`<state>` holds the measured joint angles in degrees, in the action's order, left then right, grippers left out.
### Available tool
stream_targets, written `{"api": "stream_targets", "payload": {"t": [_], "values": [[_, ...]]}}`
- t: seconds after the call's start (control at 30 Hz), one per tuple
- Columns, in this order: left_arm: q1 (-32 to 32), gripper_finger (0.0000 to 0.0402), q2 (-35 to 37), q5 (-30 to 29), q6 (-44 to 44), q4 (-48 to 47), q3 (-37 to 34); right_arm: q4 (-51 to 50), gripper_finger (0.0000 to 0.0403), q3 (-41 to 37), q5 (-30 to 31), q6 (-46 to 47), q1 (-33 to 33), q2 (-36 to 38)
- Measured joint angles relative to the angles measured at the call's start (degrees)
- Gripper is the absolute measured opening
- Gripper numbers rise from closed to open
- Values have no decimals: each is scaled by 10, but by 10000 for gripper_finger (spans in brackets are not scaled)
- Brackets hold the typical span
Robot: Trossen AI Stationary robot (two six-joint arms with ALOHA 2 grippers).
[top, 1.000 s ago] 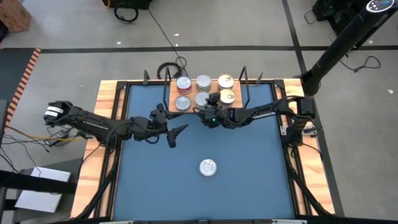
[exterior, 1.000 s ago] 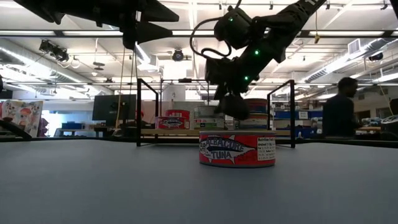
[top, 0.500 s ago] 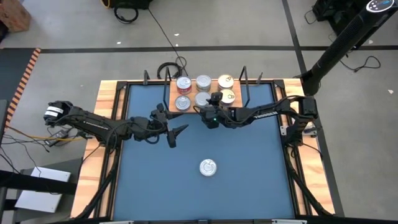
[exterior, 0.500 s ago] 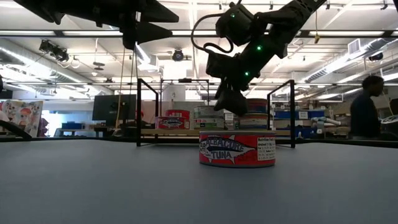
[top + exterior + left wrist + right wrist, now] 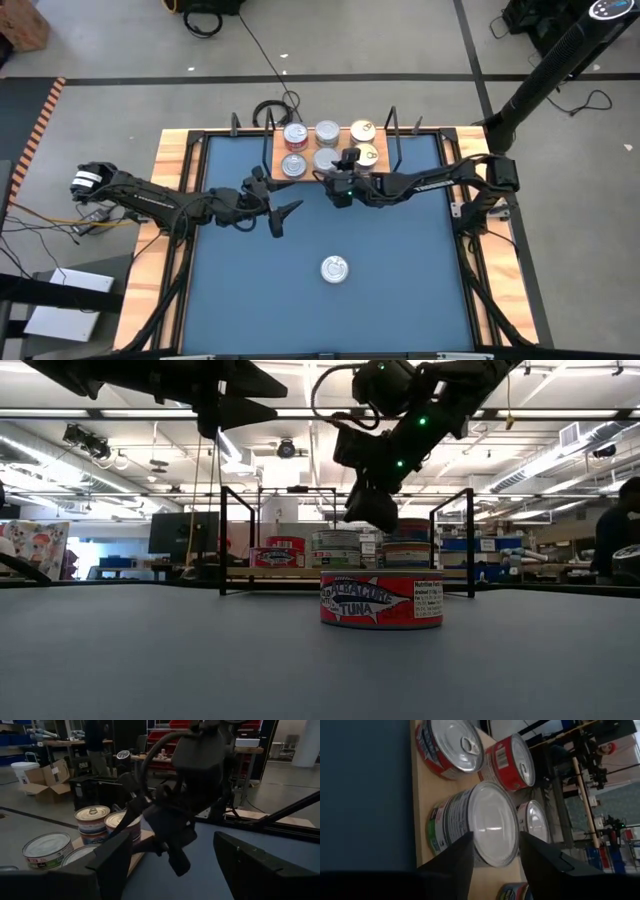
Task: Stack canned seafood by type on shelf
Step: Stack the red tuna can on top of the other red tuna can on the shelf
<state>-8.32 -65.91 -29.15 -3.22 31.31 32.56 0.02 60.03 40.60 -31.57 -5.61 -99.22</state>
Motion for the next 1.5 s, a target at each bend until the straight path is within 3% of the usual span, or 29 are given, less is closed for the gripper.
{"api": "stream_targets", "payload": {"t": [0.4, 0.73, 1.0, 1.27, 1.5], "values": [[-1, 282, 0, 0, 0, 11, 0, -9, 103, 0, -8, 29, 22, 36], [0, 282, 0, 0, 0, 6, 0, -52, 8, 0, -126, 122, 8, 43], [0, 282, 0, 0, 0, 3, 0, -50, 8, 0, -239, 168, -41, 35], [0, 282, 0, 0, 0, -41, 0, -37, 9, 0, -271, 169, -71, 18], [-10, 278, -1, 6, -3, -74, 0, -88, 7, 0, -267, 185, -45, 49]]}}
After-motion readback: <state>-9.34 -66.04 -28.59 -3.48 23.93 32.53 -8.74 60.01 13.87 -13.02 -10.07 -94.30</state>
